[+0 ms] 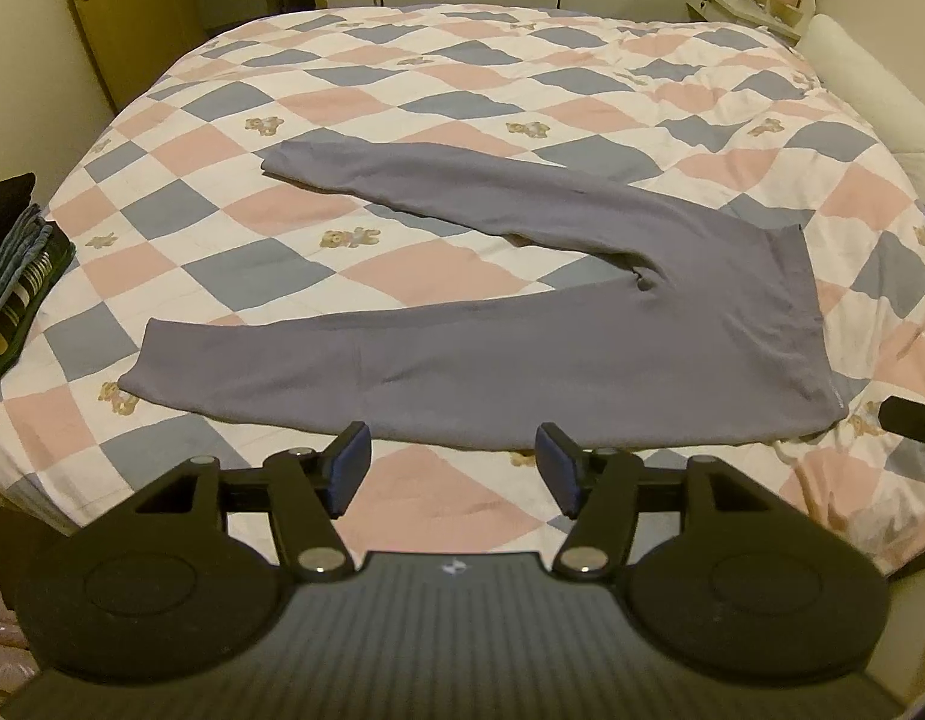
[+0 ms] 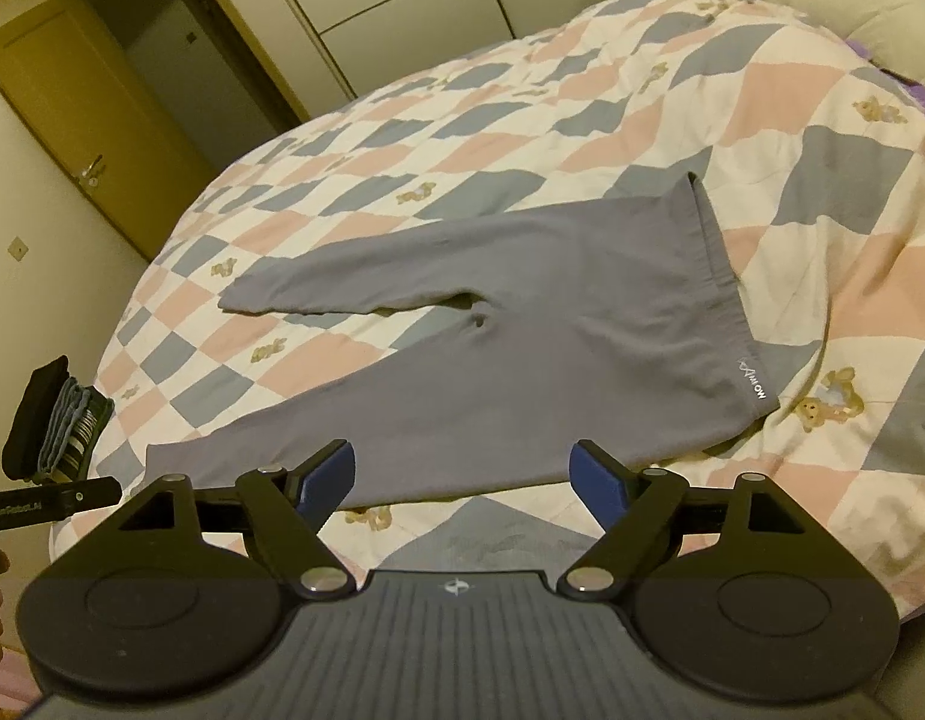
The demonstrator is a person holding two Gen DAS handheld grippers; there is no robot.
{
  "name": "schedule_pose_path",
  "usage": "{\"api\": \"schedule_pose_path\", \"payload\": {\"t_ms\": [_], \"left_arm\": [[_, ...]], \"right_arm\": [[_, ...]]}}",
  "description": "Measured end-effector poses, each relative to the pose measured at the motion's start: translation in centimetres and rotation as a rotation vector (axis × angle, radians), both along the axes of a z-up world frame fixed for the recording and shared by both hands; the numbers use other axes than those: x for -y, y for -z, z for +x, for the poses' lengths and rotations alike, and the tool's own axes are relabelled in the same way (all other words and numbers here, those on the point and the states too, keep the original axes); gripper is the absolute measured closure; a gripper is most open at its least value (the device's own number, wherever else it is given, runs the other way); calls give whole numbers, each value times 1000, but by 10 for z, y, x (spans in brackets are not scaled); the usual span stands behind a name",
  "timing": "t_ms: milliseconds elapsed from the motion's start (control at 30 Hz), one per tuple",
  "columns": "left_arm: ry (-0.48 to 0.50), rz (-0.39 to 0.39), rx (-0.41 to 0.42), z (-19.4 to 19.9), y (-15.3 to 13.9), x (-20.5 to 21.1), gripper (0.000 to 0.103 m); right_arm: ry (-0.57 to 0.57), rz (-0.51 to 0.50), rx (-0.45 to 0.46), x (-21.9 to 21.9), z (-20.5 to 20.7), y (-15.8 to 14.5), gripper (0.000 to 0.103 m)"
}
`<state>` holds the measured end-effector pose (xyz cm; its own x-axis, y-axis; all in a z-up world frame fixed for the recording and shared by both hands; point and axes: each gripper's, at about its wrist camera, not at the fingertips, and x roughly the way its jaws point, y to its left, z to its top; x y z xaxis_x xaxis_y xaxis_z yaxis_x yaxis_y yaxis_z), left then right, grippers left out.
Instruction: Fold clothes
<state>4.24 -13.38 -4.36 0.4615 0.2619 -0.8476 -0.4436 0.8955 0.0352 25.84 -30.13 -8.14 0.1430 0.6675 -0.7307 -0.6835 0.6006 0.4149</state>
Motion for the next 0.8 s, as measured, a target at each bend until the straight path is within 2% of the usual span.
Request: {"api": "schedule_pose_path", "payload": {"t_ms": [800], "left_arm": [[11,2,28,-7,-15,0,43]], "right_arm": [[-14,-16,55,-7,-1,-16,19]]}}
